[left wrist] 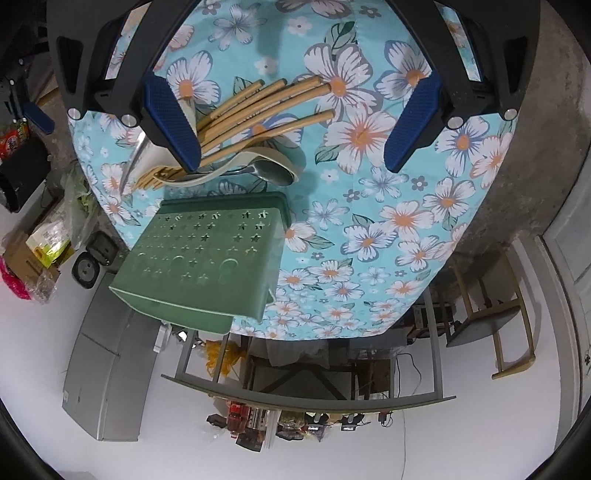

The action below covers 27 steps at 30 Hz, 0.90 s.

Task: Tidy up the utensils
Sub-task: 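Reach the left gripper to the small white plastic spoon and grasp it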

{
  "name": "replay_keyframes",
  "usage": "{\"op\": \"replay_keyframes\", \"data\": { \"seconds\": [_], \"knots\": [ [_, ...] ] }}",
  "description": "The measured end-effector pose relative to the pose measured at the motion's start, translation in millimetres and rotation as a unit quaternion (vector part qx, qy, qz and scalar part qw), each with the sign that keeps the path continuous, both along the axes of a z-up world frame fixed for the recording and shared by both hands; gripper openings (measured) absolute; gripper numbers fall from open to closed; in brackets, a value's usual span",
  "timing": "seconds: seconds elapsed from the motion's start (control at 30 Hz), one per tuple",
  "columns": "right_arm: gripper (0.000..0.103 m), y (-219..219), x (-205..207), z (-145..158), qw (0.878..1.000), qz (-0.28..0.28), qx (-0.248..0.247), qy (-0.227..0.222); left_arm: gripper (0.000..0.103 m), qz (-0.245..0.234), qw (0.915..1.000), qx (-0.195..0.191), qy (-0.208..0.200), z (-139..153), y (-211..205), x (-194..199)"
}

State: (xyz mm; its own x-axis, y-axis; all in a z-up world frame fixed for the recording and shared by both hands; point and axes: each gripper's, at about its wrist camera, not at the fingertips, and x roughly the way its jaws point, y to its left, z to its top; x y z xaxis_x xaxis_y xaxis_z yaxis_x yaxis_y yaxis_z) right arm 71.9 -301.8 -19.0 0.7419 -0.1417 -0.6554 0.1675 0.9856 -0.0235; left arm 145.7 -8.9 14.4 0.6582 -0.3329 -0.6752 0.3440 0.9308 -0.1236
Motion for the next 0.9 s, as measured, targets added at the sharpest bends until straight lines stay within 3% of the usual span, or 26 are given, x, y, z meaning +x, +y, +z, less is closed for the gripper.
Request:
{"op": "replay_keyframes", "data": {
  "seconds": [0.33,0.5,0.73,0.9],
  "knots": [
    [0.096,21.7,-16.0,9.8,0.999,0.044,0.001,-0.018,0.065,-0.036,0.998,-0.051,0.011,8.1,9.8,-1.7],
    [0.096,31.4,-11.9,13.4,0.997,0.067,-0.005,-0.028,0.047,-0.034,0.9932,-0.085,0.072,-3.5,11.0,25.0],
    [0.096,28.3,-0.2,4.8,0.997,0.076,0.002,-0.015,0.039,-0.019,0.973,-0.126,0.192,-36.2,5.6,72.8],
    [0.096,15.7,8.3,-3.3,0.997,0.069,0.018,-0.004,0.036,0.004,0.9619,-0.139,0.236,-54.2,7.2,94.1]
  ]
}}
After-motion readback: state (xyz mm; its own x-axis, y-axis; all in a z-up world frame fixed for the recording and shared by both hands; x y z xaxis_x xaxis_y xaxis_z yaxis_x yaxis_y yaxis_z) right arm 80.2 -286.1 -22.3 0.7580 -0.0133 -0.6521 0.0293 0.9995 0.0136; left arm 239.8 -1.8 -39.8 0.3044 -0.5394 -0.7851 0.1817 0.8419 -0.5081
